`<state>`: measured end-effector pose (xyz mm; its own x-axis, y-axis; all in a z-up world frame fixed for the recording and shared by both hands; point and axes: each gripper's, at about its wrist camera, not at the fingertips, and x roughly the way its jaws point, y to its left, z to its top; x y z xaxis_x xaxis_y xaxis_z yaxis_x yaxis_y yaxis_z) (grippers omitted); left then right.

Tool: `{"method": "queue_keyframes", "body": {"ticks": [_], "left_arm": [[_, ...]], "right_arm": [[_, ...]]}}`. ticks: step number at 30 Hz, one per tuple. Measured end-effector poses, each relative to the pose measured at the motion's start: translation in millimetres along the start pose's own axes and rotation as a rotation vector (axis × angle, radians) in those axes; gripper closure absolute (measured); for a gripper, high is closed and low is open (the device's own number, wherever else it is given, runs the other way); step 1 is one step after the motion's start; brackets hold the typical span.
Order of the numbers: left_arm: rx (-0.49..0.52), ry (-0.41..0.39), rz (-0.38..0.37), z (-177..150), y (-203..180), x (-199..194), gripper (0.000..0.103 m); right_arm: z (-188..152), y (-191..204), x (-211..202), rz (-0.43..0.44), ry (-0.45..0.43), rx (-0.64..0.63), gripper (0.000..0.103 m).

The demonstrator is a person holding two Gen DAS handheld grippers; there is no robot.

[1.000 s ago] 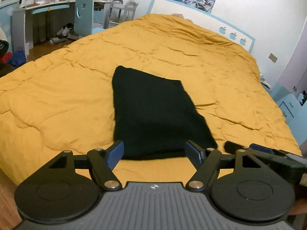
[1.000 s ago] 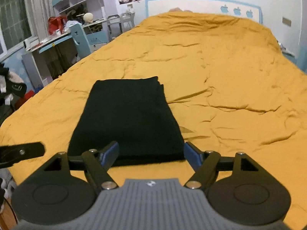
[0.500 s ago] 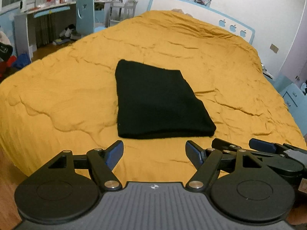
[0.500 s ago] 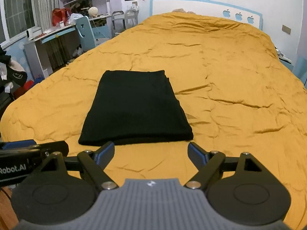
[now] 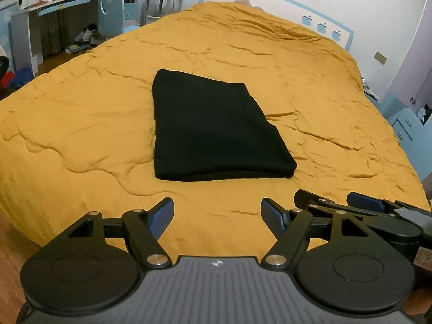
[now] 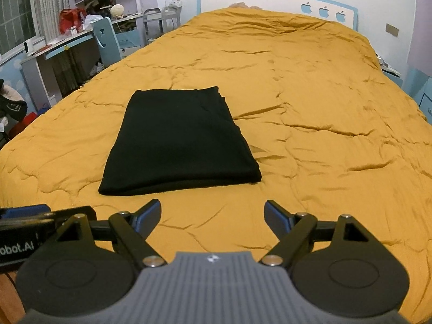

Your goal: Fold small clothes

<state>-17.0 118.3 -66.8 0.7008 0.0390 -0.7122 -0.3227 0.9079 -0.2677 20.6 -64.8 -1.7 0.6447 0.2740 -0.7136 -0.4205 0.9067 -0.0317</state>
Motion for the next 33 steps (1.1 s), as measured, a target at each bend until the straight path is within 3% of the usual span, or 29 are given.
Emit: {"method": "queue_keyframes", "body": {"ticks": [5,33], "left_arm": [[0.023,0.0,0.039,-0.2,-2.9,1.0,0.017],[-0.012,0.032,0.037,-0.3,3.3,9.9,0.018]], "right_arm": [[-2.0,-0.4,2.2,0.005,0.008,0.007,0.024],[-2.7,4.1,9.7,-0.005,0.026,0.002,0.024]]}}
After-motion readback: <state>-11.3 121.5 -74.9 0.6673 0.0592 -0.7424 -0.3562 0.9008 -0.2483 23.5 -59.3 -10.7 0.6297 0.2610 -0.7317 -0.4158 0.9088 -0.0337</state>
